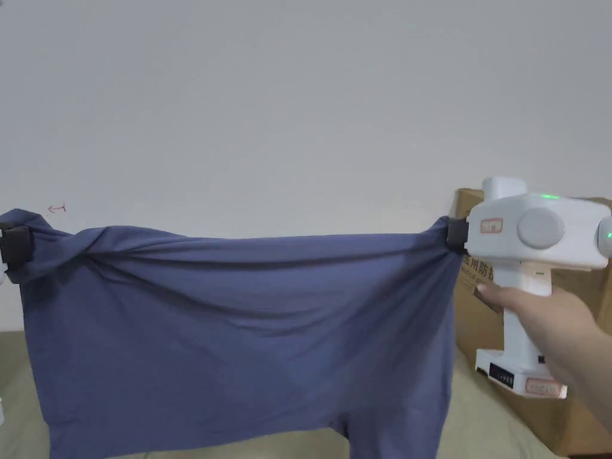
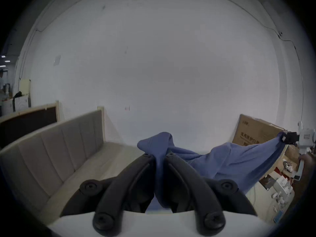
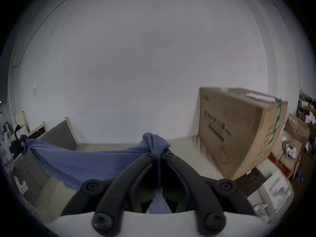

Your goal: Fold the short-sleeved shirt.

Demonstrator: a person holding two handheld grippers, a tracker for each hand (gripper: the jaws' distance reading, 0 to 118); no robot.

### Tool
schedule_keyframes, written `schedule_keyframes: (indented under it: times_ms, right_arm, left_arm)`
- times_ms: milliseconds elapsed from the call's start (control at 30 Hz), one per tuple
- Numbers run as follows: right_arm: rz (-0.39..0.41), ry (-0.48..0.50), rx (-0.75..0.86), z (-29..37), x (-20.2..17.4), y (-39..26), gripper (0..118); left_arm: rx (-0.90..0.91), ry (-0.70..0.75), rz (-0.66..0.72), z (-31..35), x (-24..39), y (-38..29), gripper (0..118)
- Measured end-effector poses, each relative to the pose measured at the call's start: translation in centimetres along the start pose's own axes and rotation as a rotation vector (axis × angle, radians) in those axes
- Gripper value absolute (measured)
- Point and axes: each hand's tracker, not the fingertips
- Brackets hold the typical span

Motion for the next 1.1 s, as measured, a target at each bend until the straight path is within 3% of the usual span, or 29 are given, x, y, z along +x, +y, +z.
schedule_keyframes:
  times_ms: [100,200,333,433,500,567,733,933,967,1000,1033,1067,1100]
  right_arm:
    - [-0.039,0.009,-0.102,-1.8,0.9,-6.9,2]
    - [-0.038,0.028,-0.329,-3.0,2.2,-16.7,2]
    - [0.070,0.009,-0.691,-2.2,4.6,-30.4,2]
    - [0.088,0.043,-0.826,1.4,6.3,-37.2,2]
    - [0.091,0.100,-0.887,3.9,7.5,-39.7,2]
    - [0.044,0.167,-0.889,7.5,8.9,-40.9,2]
    - [-0.045,0.142,-0.936,13.7,11.5,-41.0,3]
    - [0.060,0.094,-1.006,17.1,11.1,-41.3,3]
    - [0.063,0.083,-1.008,17.4,10.7,-41.4,7]
    - [0.054,0.074,-1.009,17.5,10.6,-41.4,23]
    - [0.017,0.057,-1.008,17.4,10.4,-41.2,69]
    - [-0.020,0.032,-1.006,17.3,10.3,-41.0,69]
    - [-0.032,0.019,-1.006,17.5,9.9,-40.8,83]
  left_arm:
    - [-0.151,0.000,0.036,-0.9,-1.5,-5.1,6]
    - [-0.357,0.009,0.019,-1.0,-3.2,-12.8,6]
    - [-0.771,-0.033,-0.025,0.8,-4.7,-24.8,6]
    - [-0.964,-0.059,-0.053,4.3,-6.0,-31.0,6]
    - [-1.025,-0.067,-0.051,7.1,-6.7,-32.7,6]
    - [-1.067,-0.071,-0.056,9.7,-7.4,-33.4,6]
    - [-1.118,-0.123,-0.075,14.8,-7.1,-31.8,6]
    - [-1.198,-0.152,-0.017,17.7,-6.2,-32.1,7]
    - [-1.201,-0.152,-0.009,17.8,-6.1,-32.1,7]
    - [-1.199,-0.151,-0.001,17.9,-6.1,-32.1,11]
    - [-1.194,-0.150,0.009,18.2,-5.8,-31.6,34]
    - [-1.188,-0.146,0.022,18.3,-5.7,-31.4,34]
    - [-1.185,-0.145,0.039,18.3,-5.7,-31.2,43]
